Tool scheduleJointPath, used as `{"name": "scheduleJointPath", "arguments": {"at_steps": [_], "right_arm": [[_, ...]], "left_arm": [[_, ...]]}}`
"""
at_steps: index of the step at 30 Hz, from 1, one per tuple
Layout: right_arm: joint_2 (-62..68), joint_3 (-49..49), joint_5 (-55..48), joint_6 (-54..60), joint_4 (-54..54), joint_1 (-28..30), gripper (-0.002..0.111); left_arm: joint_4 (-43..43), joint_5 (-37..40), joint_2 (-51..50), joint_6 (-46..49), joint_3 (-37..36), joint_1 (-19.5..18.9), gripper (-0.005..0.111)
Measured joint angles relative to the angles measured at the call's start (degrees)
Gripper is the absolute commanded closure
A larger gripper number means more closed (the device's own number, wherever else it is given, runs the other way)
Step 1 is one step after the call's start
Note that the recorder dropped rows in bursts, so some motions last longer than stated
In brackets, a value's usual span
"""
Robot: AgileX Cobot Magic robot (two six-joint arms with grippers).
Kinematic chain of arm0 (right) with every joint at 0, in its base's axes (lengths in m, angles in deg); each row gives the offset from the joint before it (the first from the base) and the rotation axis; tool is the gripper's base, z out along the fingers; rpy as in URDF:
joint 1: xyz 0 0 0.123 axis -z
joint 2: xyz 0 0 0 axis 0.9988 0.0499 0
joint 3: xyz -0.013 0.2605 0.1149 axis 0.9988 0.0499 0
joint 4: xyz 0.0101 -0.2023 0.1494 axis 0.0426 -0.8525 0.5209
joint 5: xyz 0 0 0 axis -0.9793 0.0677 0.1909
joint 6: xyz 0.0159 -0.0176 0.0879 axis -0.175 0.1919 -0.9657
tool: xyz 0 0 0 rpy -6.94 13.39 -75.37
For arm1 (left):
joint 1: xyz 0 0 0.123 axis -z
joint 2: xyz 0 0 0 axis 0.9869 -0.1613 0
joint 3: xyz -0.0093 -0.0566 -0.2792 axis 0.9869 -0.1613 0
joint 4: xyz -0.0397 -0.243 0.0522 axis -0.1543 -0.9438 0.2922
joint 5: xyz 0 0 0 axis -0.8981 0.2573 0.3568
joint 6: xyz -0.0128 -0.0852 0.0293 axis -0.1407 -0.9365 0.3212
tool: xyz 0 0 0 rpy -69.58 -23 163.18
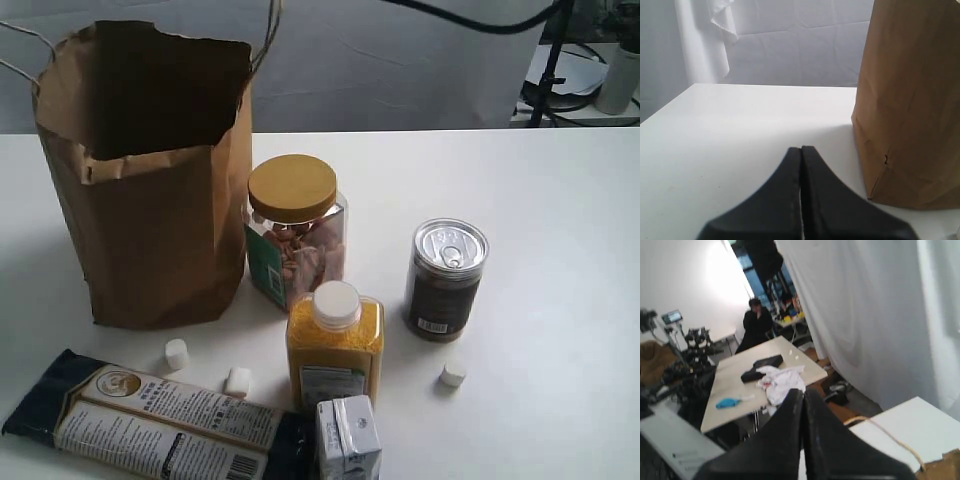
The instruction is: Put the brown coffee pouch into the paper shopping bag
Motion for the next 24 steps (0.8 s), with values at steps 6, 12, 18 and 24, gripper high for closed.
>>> {"name": "scheduleJointPath", "arguments": {"at_steps": [6, 12, 18, 24], "right_arm": [[-4.9, 0.0, -4.8, -13.2, -21.0, 0.0, 0.108], [-12.0, 1.4, -7.8, -20.8, -35.5, 0.0, 0.108], [-23.5, 13.3, -6.1, -25.7, -44.3, 0.0, 0.108], [-36.1, 31.0, 0.5, -26.8, -45.7, 0.0, 0.108]], "left_arm": [[0.0, 0.0, 0.0, 0.0, 0.0, 0.0, 0.107], [0.0, 0.0, 0.0, 0.0, 0.0, 0.0, 0.107], [0.0, 0.0, 0.0, 0.0, 0.0, 0.0, 0.107], [0.0, 0.0, 0.0, 0.0, 0.0, 0.0, 0.107]]}}
